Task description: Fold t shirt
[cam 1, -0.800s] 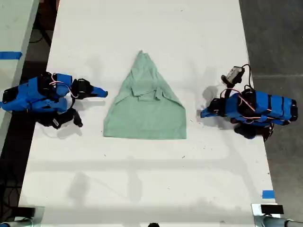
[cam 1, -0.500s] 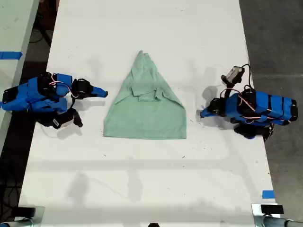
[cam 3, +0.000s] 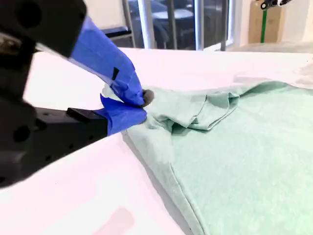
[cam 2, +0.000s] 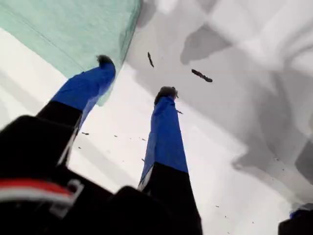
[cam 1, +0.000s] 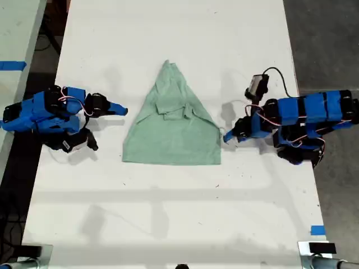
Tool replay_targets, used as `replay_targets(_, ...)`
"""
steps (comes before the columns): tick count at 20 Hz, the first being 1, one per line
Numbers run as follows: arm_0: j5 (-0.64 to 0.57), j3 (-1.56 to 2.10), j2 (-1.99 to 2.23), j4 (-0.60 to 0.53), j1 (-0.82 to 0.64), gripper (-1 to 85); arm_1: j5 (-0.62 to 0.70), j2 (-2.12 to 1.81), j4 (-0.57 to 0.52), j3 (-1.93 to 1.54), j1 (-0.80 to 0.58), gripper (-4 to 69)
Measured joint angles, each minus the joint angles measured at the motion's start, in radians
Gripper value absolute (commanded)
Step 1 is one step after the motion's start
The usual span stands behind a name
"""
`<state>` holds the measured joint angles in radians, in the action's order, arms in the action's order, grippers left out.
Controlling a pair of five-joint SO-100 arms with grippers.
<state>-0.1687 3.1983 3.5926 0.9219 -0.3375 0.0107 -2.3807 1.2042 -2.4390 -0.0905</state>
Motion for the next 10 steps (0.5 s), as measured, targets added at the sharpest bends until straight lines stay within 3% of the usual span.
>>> replay_targets(4,0.006,0.000,0.000,0.000,0.000,-0.2,-0.002,0.276,-0.201,0.060,0.012,22.4)
replay_targets(7,0.008,0.000,0.000,0.000,0.000,-0.2,0.054,0.407,-0.272,0.133,0.012,21.1)
replay_targets(8,0.008,0.000,0.000,0.000,0.000,-0.2,0.072,0.445,-0.288,0.164,0.006,7.3)
replay_targets(9,0.008,0.000,0.000,0.000,0.000,-0.2,0.087,0.474,-0.302,0.189,-0.003,-0.3)
replay_targets(10,0.008,0.000,0.000,0.000,0.000,-0.2,0.104,0.497,-0.311,0.209,-0.011,-0.2)
